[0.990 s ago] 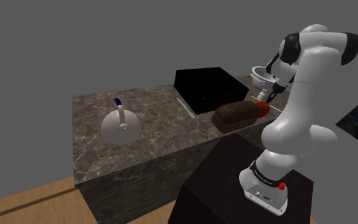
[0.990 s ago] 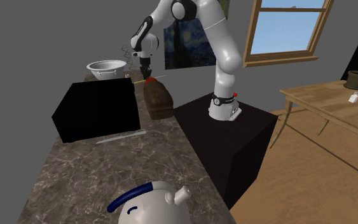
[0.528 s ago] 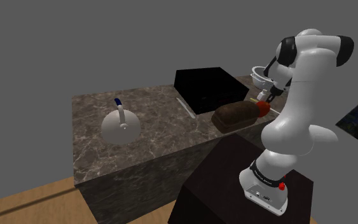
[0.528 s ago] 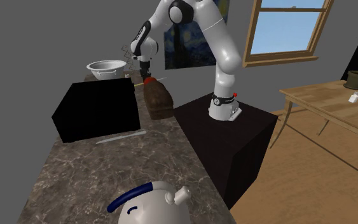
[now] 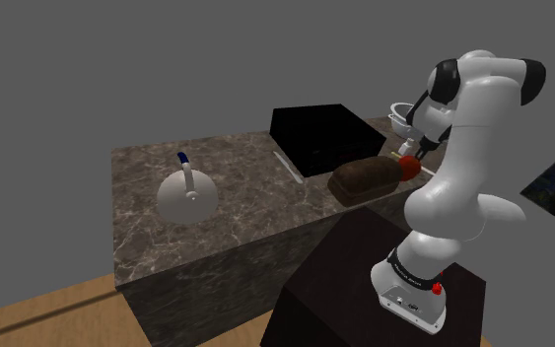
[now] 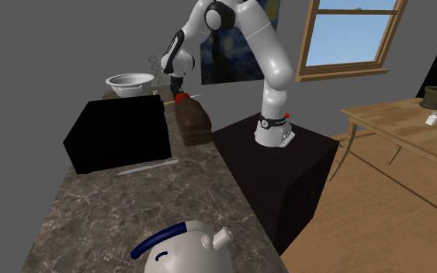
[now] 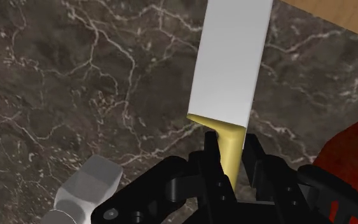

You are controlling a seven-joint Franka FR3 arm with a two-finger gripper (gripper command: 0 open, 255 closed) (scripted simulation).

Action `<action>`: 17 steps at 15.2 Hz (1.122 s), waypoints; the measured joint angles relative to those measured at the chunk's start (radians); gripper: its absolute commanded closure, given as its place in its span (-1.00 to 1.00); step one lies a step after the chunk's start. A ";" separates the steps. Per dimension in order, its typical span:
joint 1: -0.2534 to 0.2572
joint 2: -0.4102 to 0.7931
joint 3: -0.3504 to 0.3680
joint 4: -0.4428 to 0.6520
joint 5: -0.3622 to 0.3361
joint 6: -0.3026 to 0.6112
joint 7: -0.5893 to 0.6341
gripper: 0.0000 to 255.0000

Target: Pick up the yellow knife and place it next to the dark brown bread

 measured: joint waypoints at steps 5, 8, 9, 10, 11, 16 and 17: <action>-0.014 -0.028 0.022 -0.023 -0.036 0.003 0.023 -1.00; -0.012 -0.023 0.030 -0.033 -0.039 -0.118 0.028 -1.00; -0.011 -0.023 0.030 -0.036 -0.040 -0.133 0.029 -1.00; -0.019 -0.009 0.034 -0.017 -0.037 -0.146 0.027 -1.00; -0.020 -0.012 0.030 -0.009 -0.043 -0.162 0.030 -1.00; -0.001 -0.078 -0.007 0.001 -0.093 -0.237 0.060 -1.00; 0.001 -0.081 -0.008 0.001 -0.095 -0.240 0.063 -1.00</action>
